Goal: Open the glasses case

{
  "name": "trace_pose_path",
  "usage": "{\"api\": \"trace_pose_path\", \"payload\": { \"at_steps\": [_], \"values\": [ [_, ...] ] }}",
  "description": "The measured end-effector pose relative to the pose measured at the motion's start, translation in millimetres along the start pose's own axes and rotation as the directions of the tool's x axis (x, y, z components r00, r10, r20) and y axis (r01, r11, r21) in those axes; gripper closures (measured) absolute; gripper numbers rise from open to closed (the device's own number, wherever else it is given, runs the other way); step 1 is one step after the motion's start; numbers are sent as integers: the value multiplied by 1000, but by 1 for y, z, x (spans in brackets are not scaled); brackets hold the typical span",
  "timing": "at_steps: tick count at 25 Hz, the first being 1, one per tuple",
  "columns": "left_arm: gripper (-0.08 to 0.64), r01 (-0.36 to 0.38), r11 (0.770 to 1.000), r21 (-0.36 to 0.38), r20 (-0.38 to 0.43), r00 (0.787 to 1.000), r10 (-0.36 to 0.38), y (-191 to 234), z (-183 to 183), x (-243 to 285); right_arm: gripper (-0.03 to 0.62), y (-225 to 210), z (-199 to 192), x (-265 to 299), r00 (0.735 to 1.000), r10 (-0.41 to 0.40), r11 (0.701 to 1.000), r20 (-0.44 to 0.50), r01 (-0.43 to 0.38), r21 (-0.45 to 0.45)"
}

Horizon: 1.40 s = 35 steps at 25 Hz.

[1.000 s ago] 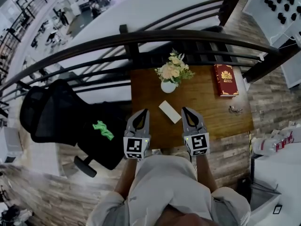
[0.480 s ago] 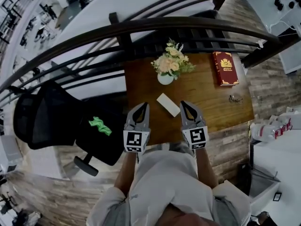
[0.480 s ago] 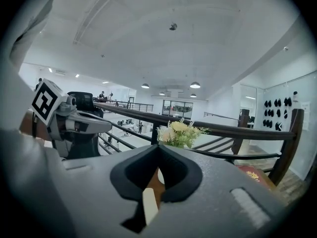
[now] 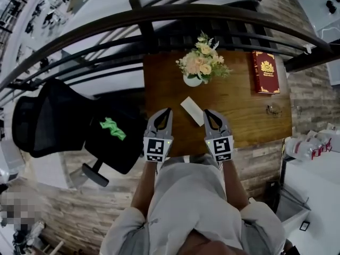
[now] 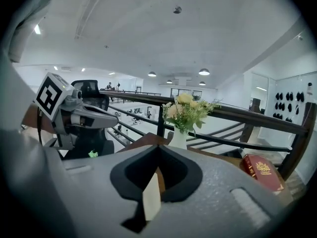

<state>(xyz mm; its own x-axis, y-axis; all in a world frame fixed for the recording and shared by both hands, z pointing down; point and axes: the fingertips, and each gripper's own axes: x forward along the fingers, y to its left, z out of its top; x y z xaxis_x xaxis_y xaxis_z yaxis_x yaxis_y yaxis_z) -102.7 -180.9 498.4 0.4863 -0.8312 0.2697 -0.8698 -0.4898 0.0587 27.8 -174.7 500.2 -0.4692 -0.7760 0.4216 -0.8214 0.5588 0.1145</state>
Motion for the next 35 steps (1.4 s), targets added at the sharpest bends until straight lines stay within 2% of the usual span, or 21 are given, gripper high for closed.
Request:
{"api": "trace_pose_path", "payload": {
  "at_steps": [15,25,35],
  "values": [
    [540,-2,999,-42,-167,986,-5,-8,-74,35,588,3,-64,36,982,103,994,-157,-106,-10],
    [540,26,998,-52,-247,968,-38,-19,-112,55,572,9,-103,49,958,121,990,-259,-134,-32],
    [540,68,997,-31,-309,948,-74,-30,-143,68,555,14,-129,56,940,142,986,-309,-161,-36]
  ]
}}
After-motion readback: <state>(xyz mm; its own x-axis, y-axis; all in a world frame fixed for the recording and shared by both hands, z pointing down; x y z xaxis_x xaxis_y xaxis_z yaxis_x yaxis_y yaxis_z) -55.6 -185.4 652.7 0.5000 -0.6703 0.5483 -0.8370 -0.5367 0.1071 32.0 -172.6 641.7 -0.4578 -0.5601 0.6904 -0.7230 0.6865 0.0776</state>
